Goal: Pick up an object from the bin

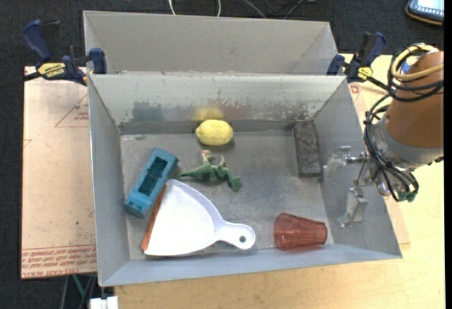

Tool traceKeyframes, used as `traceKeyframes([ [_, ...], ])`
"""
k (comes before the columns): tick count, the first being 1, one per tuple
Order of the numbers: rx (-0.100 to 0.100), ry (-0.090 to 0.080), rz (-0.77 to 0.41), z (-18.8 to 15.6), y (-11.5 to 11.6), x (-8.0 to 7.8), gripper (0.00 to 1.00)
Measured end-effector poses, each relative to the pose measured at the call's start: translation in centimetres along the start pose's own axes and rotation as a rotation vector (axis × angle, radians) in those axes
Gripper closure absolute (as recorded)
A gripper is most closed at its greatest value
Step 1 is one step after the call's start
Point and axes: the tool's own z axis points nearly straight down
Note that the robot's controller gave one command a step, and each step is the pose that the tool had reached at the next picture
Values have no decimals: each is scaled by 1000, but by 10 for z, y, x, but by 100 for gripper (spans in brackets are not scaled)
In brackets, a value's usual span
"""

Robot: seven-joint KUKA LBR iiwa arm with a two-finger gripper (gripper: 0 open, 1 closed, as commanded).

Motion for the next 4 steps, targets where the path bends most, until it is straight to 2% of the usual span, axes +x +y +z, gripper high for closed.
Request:
traceKeyframes([
  [1,0,0,0,0,0,0,0],
  [2,-3,2,-295,48,11,-11,0],
  [3,-2,-1,-21,63,40,-10,0],
  [4,-2,-1,-348,115,57,6,0],
])
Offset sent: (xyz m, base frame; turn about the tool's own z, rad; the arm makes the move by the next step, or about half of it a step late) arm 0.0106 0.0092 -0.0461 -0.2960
